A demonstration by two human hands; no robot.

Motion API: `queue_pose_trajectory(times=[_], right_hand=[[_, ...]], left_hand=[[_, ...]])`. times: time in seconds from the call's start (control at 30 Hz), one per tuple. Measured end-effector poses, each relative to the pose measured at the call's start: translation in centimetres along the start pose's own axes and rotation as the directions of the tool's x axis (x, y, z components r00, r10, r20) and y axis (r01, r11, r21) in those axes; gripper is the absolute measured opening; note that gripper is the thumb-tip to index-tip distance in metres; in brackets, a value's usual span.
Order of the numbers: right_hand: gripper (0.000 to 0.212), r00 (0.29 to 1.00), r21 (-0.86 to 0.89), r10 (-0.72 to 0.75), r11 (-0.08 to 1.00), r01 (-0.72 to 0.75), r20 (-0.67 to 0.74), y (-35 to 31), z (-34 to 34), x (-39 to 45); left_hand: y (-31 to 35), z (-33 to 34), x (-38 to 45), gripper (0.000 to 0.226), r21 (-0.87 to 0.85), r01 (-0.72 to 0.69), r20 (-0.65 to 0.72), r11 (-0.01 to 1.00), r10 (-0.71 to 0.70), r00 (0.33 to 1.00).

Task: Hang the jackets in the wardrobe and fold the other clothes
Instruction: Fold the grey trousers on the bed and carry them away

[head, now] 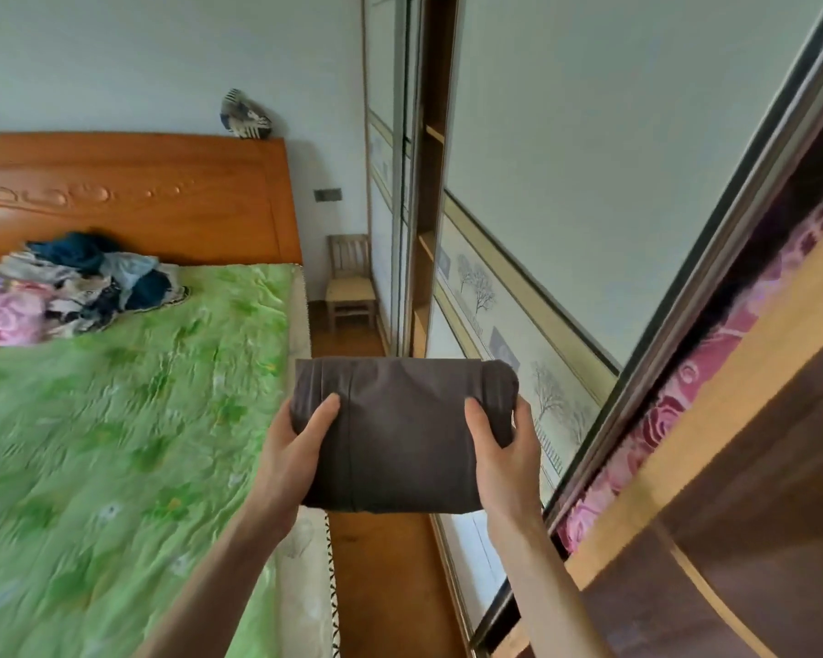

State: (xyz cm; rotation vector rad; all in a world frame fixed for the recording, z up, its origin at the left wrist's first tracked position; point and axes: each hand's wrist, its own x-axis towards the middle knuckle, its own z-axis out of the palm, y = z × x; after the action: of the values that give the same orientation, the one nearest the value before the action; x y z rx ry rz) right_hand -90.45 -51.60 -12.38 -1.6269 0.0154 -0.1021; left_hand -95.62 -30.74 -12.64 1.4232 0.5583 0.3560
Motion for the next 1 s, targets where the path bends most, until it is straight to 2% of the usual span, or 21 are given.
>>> queue_pose_trajectory(times=[0.17,0.4,0.53,0.83,1.0], right_hand=[[0.056,0.995,-0.010,-0.013,1.000,0.014,0.097,-0.2,3.4,4.8],[0.065,0.989,-0.074,-0.035,0.996,0.046,0.144,-0.2,9.1,14.4],[0.066,0.988,-0.098,-0.016,0.995,0.032,0.153,-0.8,13.6,20.7],[0.044,0.976,-0.017,-0.025,0.999,0.029,0.218,-2.5,22.6,33.0],[0.033,0.963,0.017,-0.043,0.999,0.039,0.267,-2.9,26.2,37.5]], left_hand=[[0.2,-0.1,3.8,0.047,-0.054,-0.046,-0.086,0.997,0.041,0.995],[1.9,1.0,12.7,0.034,-0.160,-0.014,-0.181,0.987,-0.015,0.983],[3.8,1.3,19.4,0.027,-0.159,-0.014,-0.206,0.987,-0.019,0.978],[8.3,0.5,32.6,0.033,-0.057,-0.046,-0.137,0.997,0.038,0.990],[9.7,0.0,37.9,0.037,0.024,-0.094,-0.165,0.995,0.097,0.981]])
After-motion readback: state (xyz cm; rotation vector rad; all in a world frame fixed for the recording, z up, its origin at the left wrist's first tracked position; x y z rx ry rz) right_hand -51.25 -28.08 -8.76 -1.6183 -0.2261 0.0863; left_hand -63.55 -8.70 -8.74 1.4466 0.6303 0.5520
